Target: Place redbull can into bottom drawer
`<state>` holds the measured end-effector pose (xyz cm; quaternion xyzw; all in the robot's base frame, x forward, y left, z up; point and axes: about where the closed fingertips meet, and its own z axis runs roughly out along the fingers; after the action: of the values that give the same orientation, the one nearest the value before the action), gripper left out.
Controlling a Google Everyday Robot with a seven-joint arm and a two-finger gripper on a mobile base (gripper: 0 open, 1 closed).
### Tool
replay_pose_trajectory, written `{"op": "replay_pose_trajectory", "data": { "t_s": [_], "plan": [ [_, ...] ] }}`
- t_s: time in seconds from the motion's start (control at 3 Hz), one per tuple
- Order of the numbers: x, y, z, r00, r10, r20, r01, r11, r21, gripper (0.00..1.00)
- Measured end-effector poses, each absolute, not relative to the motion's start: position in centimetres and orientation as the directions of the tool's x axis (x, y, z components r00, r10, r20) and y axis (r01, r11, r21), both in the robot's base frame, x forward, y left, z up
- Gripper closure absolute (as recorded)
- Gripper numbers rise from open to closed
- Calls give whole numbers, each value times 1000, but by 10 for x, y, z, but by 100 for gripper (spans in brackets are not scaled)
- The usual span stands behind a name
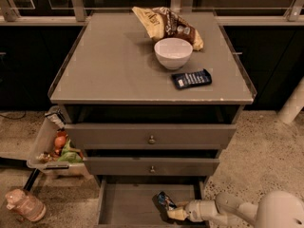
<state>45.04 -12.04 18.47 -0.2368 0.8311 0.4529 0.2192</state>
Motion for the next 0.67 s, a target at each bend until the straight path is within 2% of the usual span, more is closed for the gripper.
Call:
{"op": "replay_pose_trajectory", "data": {
  "t_s": [0.67],
  "plan": [
    [450,-120,185,-792,-195,-579,-592,478,649,34]
  ]
}}
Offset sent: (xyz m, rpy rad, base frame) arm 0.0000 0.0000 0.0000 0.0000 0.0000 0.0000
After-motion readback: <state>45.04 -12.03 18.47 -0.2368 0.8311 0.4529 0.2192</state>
